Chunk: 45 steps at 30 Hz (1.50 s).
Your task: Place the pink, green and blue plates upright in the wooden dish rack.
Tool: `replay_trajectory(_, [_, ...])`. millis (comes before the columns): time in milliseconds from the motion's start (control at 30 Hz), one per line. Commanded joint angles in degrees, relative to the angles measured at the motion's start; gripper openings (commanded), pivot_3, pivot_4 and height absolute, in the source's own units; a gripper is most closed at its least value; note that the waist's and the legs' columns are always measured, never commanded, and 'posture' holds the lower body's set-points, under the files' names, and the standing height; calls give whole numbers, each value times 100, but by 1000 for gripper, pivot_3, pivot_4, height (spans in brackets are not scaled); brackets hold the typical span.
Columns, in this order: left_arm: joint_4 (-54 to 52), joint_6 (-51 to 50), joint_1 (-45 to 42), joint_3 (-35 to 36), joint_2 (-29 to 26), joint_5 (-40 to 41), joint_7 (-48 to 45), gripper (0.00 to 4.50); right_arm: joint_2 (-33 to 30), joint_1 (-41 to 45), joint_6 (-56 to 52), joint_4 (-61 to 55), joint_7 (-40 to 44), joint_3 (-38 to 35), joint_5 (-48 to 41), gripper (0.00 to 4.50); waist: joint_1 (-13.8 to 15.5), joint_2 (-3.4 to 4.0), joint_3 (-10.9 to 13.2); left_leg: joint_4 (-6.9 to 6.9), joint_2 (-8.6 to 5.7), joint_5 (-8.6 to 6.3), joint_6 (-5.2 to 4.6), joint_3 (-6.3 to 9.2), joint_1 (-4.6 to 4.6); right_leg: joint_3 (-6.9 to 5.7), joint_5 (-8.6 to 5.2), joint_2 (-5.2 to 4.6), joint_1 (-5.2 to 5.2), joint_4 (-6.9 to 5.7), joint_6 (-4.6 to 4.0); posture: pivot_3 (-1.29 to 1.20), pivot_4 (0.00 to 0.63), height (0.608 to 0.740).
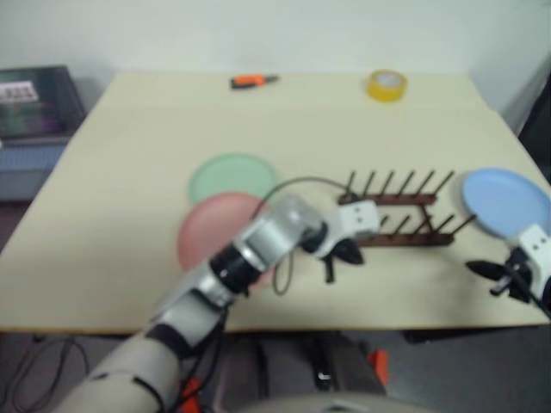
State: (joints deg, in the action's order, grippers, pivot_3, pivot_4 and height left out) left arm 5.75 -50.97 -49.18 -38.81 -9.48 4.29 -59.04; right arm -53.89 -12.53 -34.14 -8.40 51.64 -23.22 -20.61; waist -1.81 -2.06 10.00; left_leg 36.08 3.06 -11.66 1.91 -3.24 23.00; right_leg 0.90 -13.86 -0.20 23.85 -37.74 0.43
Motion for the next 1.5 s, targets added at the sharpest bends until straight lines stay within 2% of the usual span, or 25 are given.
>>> replay_trajectory(33, [189, 9, 63, -27, 235, -50, 274, 71, -13, 122, 32, 121, -125, 12, 118, 0, 3, 0, 0, 0, 0, 0, 0, 1, 0, -1, 0, 0, 0, 0, 0, 0, 150, 740])
replay_trajectory(533, [621, 85, 147, 24, 585, -199, 918, 71, 328, 848, -12, 233, -391, 699, 200, 0, 5, 2, -2, 2, -34, 0, 0, 25, -8, -3, 1, -12, -11, 2, 3, 0, 150, 740])
replay_trajectory(767, [788, 147, 106, 57, 656, -281, 1153, 71, 643, 1261, 558, 909, -903, 1059, 723, 0, 4, -2, -2, 5, -39, 1, -2, 32, -12, -5, 0, -18, -22, 8, 3, 0, 150, 740])
replay_trajectory(1333, [1676, 592, -126, 486, 954, -619, 2065, 71, 1286, 2144, 1326, 1028, -1311, 1442, 994, 0, -11, -8, -7, 10, -71, 13, -21, 82, -10, 2, 0, -10, -39, 16, 3, 0, 150, 740])
replay_trajectory(1500, [1814, 688, -167, 558, 973, -713, 2225, 71, 1471, 2399, 1528, 1155, -1373, 1545, 1084, 0, -7, -6, -9, -5, -62, 12, -21, 87, -3, 1, 20, 3, -39, 42, 36, 0, 150, 740])
